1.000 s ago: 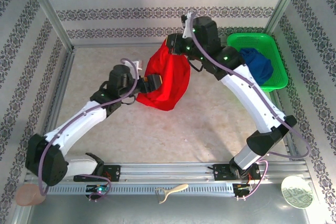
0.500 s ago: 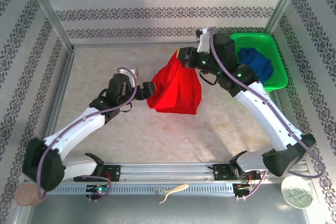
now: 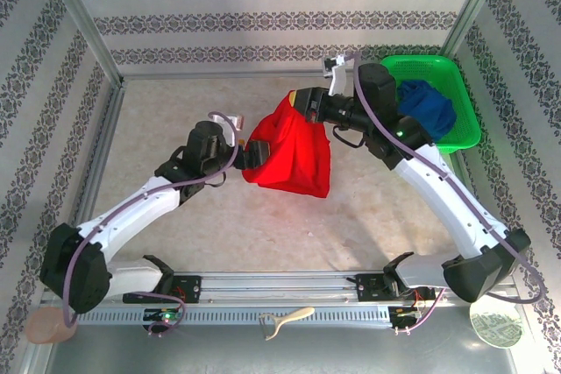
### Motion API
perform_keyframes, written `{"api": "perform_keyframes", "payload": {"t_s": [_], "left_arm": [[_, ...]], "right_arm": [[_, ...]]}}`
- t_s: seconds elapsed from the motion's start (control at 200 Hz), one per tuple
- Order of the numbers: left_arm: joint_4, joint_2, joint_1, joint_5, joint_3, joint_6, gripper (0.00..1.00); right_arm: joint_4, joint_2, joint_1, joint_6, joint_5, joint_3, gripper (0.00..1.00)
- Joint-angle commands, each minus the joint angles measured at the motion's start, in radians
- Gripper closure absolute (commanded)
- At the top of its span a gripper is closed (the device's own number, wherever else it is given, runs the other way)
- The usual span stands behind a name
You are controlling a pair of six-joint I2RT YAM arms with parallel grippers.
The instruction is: Fold the inside-out t-shirt
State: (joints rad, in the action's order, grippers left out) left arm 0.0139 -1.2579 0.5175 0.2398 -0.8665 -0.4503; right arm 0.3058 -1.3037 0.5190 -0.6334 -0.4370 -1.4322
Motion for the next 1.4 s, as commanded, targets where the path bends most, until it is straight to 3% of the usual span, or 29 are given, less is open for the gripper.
{"api": "perform_keyframes", "payload": {"t_s": [0.0, 0.19, 0.225, 0.275, 0.35, 0.395, 0.59, 0.655, 0.744, 0.874, 1.029, 1.169, 1.269, 1.334, 1.399], "left_arm": [[-0.039, -0.042, 0.009, -0.037, 0.011, 0.052, 0.15], [-0.067, -0.147, 0.009, -0.064, -0.039, 0.068, 0.16], [-0.075, -0.174, 0.009, -0.062, -0.064, 0.071, 0.20], [-0.075, -0.209, 0.007, -0.040, -0.109, 0.083, 0.38], [-0.022, -0.214, -0.003, 0.005, -0.196, 0.115, 0.83], [0.006, -0.180, -0.017, 0.055, -0.237, 0.130, 1.00], [0.077, 0.003, -0.125, 0.508, -0.435, 0.052, 1.00], [-0.054, 0.044, -0.165, 0.683, -0.445, -0.059, 1.00], [-0.297, 0.064, -0.223, 0.811, -0.420, -0.262, 1.00], [-0.612, 0.033, -0.281, 0.840, -0.318, -0.510, 1.00], [-0.880, -0.040, -0.301, 0.815, -0.169, -0.680, 1.00], [-0.971, -0.064, -0.304, 0.779, -0.096, -0.735, 1.00], [-0.946, -0.062, -0.305, 0.764, -0.100, -0.735, 1.00], [-0.924, -0.057, -0.306, 0.755, -0.111, -0.738, 1.00], [-0.897, -0.043, -0.305, 0.734, -0.113, -0.736, 1.00]], "right_arm": [[-0.061, 0.036, -0.005, -0.021, -0.042, -0.035, 1.00], [-0.074, 0.051, -0.006, -0.052, -0.063, -0.049, 1.00], [-0.085, 0.053, -0.005, -0.061, -0.066, -0.049, 1.00], [-0.086, 0.056, -0.010, -0.063, -0.066, -0.055, 1.00], [-0.070, 0.067, -0.047, -0.065, -0.052, -0.052, 1.00], [-0.065, 0.079, -0.089, -0.074, -0.043, -0.031, 1.00], [-0.154, 0.108, -0.262, -0.157, 0.030, 0.191, 1.00], [-0.200, 0.088, -0.280, -0.174, 0.059, 0.276, 1.00], [-0.245, 0.048, -0.278, -0.190, 0.069, 0.361, 1.00], [-0.280, 0.017, -0.245, -0.206, 0.043, 0.392, 1.00], [-0.261, 0.096, -0.206, -0.198, 0.050, 0.359, 1.00], [-0.258, 0.209, -0.169, -0.156, 0.172, 0.437, 1.00], [-0.226, 0.152, -0.181, -0.116, 0.207, 0.490, 1.00], [-0.149, 0.092, -0.183, -0.052, 0.222, 0.469, 0.61], [-0.095, 0.069, -0.182, -0.004, 0.243, 0.447, 0.45]]}}
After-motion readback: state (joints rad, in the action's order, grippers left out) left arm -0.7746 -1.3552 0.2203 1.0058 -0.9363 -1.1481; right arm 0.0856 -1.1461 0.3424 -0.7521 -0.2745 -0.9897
